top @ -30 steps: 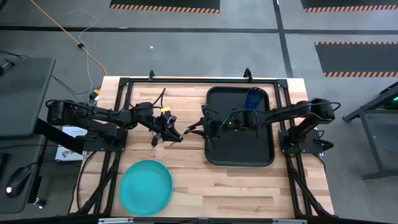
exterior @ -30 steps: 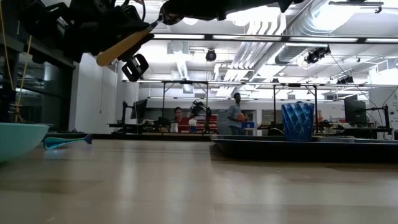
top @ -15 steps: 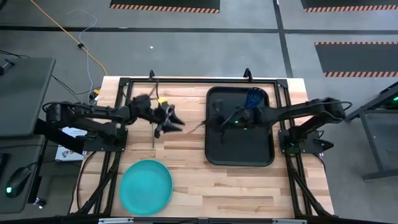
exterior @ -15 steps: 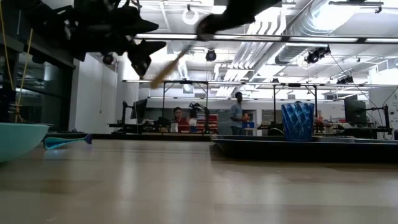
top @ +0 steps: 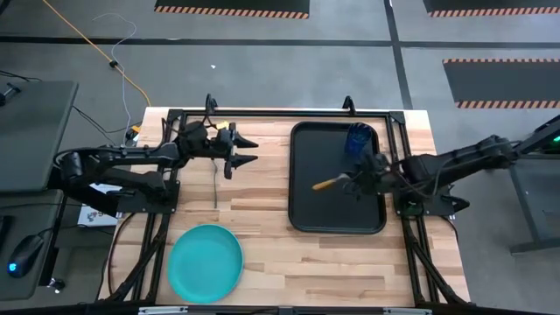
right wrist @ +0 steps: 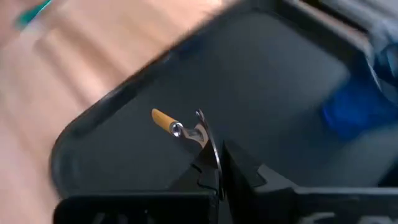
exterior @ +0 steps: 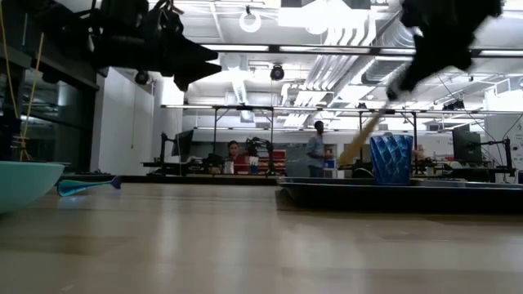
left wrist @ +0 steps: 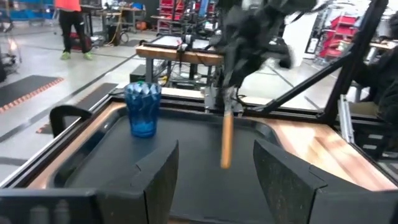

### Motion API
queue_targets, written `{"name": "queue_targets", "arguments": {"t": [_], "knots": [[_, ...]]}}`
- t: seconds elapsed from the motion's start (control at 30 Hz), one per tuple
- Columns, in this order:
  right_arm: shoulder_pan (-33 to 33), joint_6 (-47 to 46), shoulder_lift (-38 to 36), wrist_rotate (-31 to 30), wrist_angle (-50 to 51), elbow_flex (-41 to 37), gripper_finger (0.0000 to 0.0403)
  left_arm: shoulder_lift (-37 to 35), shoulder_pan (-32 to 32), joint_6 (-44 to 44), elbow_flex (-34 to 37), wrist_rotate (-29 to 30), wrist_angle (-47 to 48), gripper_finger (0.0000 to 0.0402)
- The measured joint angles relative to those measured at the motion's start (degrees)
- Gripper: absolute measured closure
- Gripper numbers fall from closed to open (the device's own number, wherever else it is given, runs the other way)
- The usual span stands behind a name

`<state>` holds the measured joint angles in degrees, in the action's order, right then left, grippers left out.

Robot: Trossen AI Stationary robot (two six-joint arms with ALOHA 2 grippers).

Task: Pick and place plate/cup/fork/spoon on tray
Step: Put the yellow spoon at the bottom of the black serving tray

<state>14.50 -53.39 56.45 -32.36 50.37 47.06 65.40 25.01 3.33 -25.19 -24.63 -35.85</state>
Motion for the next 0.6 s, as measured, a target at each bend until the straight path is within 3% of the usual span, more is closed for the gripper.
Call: {"name": "queue_targets", "arguments": {"t": [0.13, 0.33, 0.6], "knots": [[-0.39, -15.57, -8.78, -3.92, -5.1, -11.85, 0.0402, -0.02, -1.2, -0.13, 0.0, -0.05, -0.12, 0.0202], [-3.19, -18.52, -20.29, -9.46, -21.06, -25.31, 0.0403, -0.02, -1.58, -1.05, 0.0, -0.06, -0.49, 0.0202], [-4.17, -18.85, -22.29, 7.33, -38.22, -34.38, 0.0403, -0.02, -1.15, -0.66, 0.0, -0.2, -1.32, 0.0202]]}}
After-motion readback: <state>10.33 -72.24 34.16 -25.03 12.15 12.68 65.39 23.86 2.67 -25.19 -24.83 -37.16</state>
